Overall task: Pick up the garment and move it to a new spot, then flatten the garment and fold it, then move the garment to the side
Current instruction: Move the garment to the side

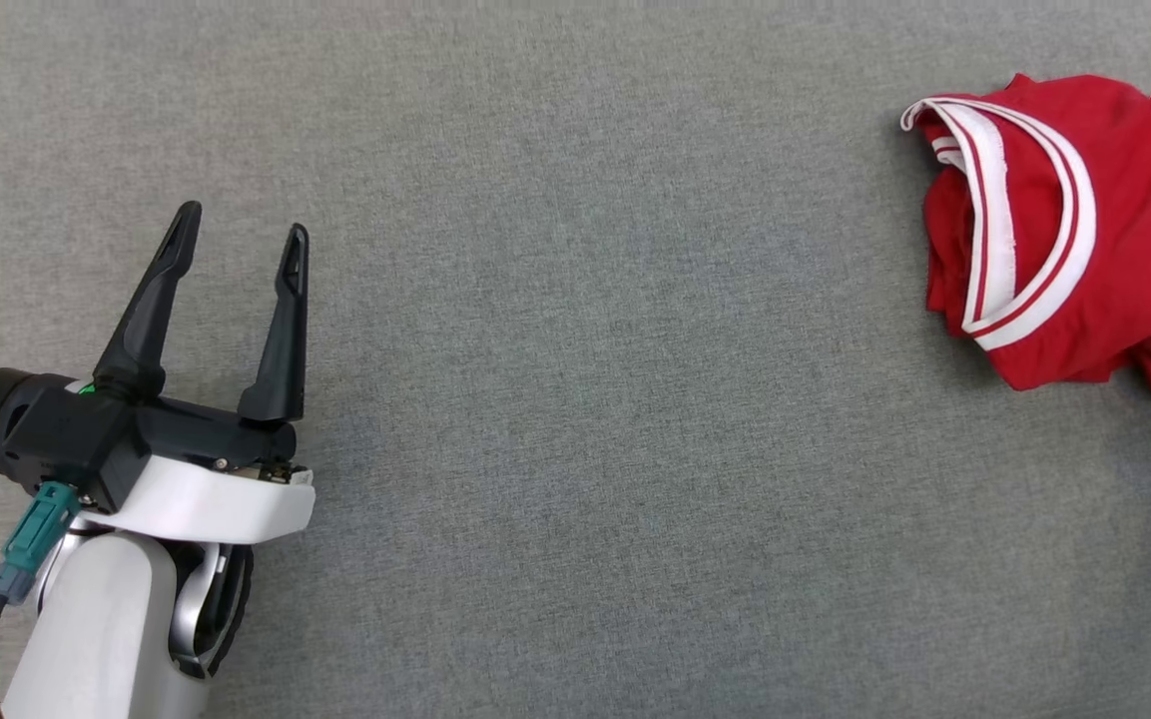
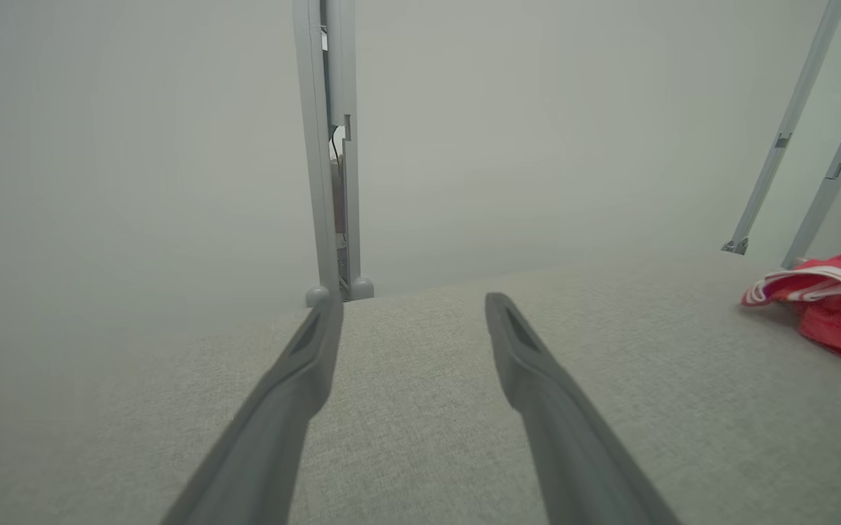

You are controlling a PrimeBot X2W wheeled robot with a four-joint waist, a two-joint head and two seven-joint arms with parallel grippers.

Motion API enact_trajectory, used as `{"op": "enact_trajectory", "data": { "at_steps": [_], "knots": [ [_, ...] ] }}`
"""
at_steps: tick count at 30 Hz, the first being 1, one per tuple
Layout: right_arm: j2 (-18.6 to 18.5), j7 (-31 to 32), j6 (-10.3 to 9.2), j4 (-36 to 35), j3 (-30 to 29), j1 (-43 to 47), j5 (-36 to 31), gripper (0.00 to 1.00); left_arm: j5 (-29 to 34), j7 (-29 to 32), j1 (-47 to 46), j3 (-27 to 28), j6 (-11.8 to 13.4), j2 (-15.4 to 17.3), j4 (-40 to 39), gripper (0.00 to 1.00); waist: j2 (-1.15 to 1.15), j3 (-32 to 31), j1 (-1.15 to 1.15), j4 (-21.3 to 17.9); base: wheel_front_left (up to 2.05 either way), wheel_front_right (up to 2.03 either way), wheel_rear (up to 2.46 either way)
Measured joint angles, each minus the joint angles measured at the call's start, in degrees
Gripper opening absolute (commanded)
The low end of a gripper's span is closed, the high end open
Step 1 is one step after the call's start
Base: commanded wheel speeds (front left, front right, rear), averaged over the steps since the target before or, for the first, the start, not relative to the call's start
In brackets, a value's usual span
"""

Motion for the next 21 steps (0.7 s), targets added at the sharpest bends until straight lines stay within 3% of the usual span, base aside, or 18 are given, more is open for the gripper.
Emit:
{"op": "enact_trajectory", "data": {
  "at_steps": [5, 10, 17, 21],
  "knots": [
    [3.2, -6.7, 0.00, -2.6, -2.5, 0.6, 2.5, 1.00, -0.4, -0.2, 0.4, 0.4, 0.6, 0.1, 0.5, 1.00, 0.00, -2.1, 0.00, 0.3, 0.00, 0.00, 0.00],
    [6.9, -9.1, -0.01, -13.8, -5.1, 3.7, 4.2, 1.00, -0.7, -0.4, 2.0, 1.2, 1.4, 0.4, 0.5, 1.00, 0.00, -4.8, 0.00, 0.4, 0.00, 0.00, 0.00],
    [16.4, -6.7, -0.01, -33.7, -3.0, 11.7, 2.2, 1.00, -1.0, 0.2, 4.2, 2.4, 3.4, 0.8, -0.8, 1.00, 0.00, -8.4, 0.00, 1.9, 0.00, 0.00, 0.00],
    [19.1, -3.4, -0.01, -41.3, 2.3, 15.9, 0.1, 1.00, -1.5, 0.3, 6.2, 3.3, 4.3, 0.9, -1.1, 1.00, 0.00, -10.5, 0.00, 3.1, 0.00, 0.00, 0.00]
  ]
}}
